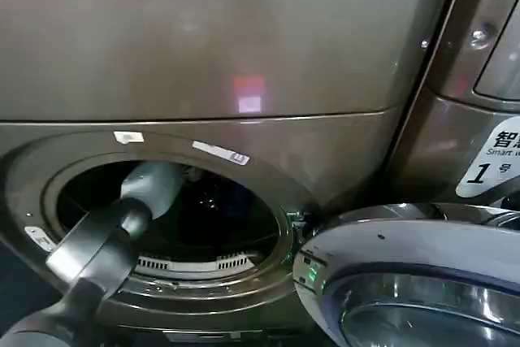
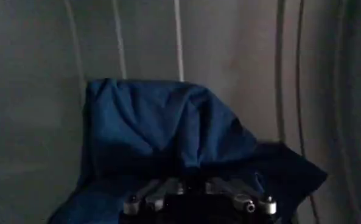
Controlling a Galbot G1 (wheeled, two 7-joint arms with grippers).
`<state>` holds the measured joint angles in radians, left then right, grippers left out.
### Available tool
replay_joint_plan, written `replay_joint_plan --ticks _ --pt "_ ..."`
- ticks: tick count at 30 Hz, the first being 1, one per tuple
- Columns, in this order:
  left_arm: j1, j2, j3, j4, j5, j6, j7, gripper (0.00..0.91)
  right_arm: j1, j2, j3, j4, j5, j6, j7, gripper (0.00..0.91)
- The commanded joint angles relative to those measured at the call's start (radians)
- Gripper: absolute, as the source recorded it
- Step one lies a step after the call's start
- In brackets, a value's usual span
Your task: Grasp the clothes from the dryer.
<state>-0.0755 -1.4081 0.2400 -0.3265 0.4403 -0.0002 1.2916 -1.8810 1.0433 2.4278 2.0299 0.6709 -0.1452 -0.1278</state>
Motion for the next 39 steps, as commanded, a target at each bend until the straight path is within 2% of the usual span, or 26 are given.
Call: replay_joint_plan --ticks 1,5,9,15,21,32,36,39 --pt "0.012 -0.002 -0.053 -0.035 -0.163 0.022 -0.176 0.000 0.003 -0.002 -0.004 0.000 -0.001 0.001 0.001 0.907" --pt "0.054 0.006 -0.089 -0.075 -0.240 0.006 -0.404 0.000 0.008 -0.004 -0.003 -0.003 -0.002 0.001 0.000 0.907" --pt "0.113 0.008 -0.161 -0.131 -0.331 0.010 -0.558 0.000 0.009 -0.014 -0.002 -0.010 -0.003 0.001 0.000 0.907" --pt "0.170 -0.001 -0.259 -0.170 -0.425 -0.028 -0.786 0.000 0.018 -0.011 -0.016 -0.005 -0.004 0.001 0.000 0.907" --pt "0.227 -0.028 -0.435 -0.240 -0.462 -0.072 -0.969 0.000 0.020 -0.015 -0.019 -0.007 -0.004 0.002 -0.001 0.907" --pt "0.312 -0.053 -0.487 -0.387 -0.563 -0.176 -1.304 0.000 0.025 -0.016 -0.021 -0.007 -0.005 -0.008 0.008 0.907" --pt "0.327 -0.068 -0.503 -0.420 -0.590 -0.219 -1.420 0.000 0.024 -0.020 -0.020 -0.004 -0.010 -0.025 0.034 0.907" --pt "0.347 -0.084 -0.520 -0.457 -0.593 -0.245 -1.516 0.000 0.023 -0.020 -0.021 -0.006 -0.028 -0.025 0.034 0.907"
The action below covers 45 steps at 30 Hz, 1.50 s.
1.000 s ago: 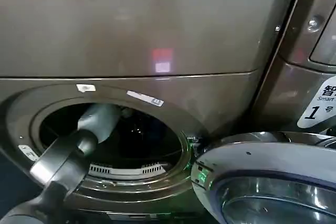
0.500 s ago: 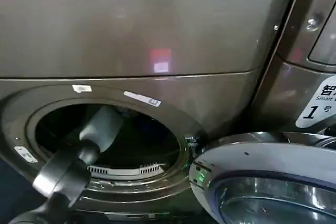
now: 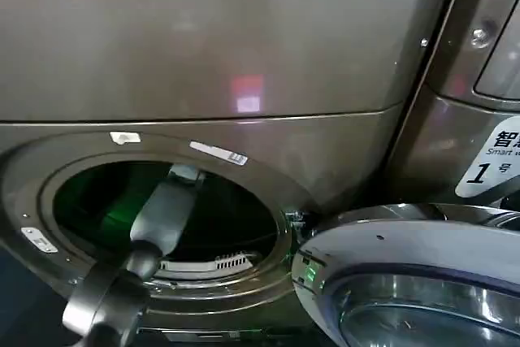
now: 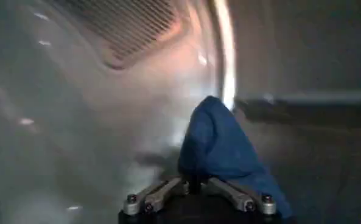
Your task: Grasp the clothes from the dryer.
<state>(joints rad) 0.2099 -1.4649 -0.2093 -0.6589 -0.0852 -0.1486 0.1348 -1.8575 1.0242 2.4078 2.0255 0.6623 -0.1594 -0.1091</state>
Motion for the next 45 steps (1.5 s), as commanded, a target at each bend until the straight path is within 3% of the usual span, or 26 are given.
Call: replay_joint_plan --ticks 1,9,25,45 --pt "0.068 -0.030 -0.072 -0.140 -0.069 -0.098 -0.372 0.000 0.000 0.000 -0.001 -0.002 -0.019 -0.011 0.015 0.907" --pt "0.130 -0.059 -0.103 -0.207 -0.034 -0.097 -0.518 0.000 0.002 -0.004 0.000 -0.007 -0.022 -0.003 0.015 0.907" --pt "0.140 -0.060 -0.095 -0.206 -0.008 -0.101 -0.506 0.000 -0.004 -0.013 0.020 -0.024 -0.042 -0.002 0.035 0.907" --pt "0.140 -0.056 -0.095 -0.207 -0.002 -0.101 -0.504 0.000 -0.021 -0.010 0.055 -0.016 -0.060 -0.028 0.010 0.907"
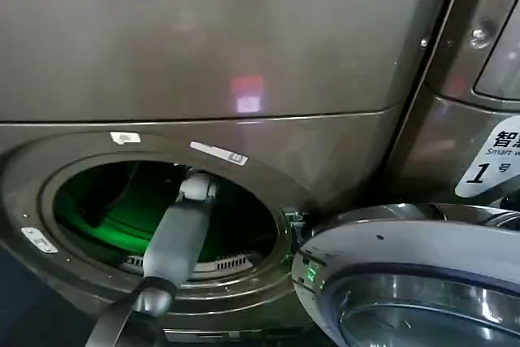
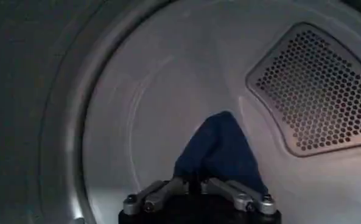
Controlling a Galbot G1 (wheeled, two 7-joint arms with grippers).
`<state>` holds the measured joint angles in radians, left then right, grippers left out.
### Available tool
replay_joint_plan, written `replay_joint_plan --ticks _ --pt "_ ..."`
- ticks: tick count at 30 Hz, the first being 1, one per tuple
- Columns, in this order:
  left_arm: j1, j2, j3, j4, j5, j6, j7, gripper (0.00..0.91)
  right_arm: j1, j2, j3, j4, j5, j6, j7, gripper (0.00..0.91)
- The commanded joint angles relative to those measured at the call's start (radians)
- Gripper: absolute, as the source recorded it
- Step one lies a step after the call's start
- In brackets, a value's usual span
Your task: Grasp the clothes from the dryer.
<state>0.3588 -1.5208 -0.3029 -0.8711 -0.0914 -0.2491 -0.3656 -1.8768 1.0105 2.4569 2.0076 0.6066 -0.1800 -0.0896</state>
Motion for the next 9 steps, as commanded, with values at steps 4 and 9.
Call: replay_joint_plan --ticks 4,9 --pt "-0.013 -0.001 0.000 0.006 0.003 0.000 -0.001 0.000 -0.002 0.002 0.008 0.003 -0.003 -0.009 -0.012 0.907" --pt "-0.012 -0.003 0.000 0.008 0.005 0.000 0.000 0.000 0.001 0.002 0.007 0.002 -0.003 -0.010 -0.013 0.907"
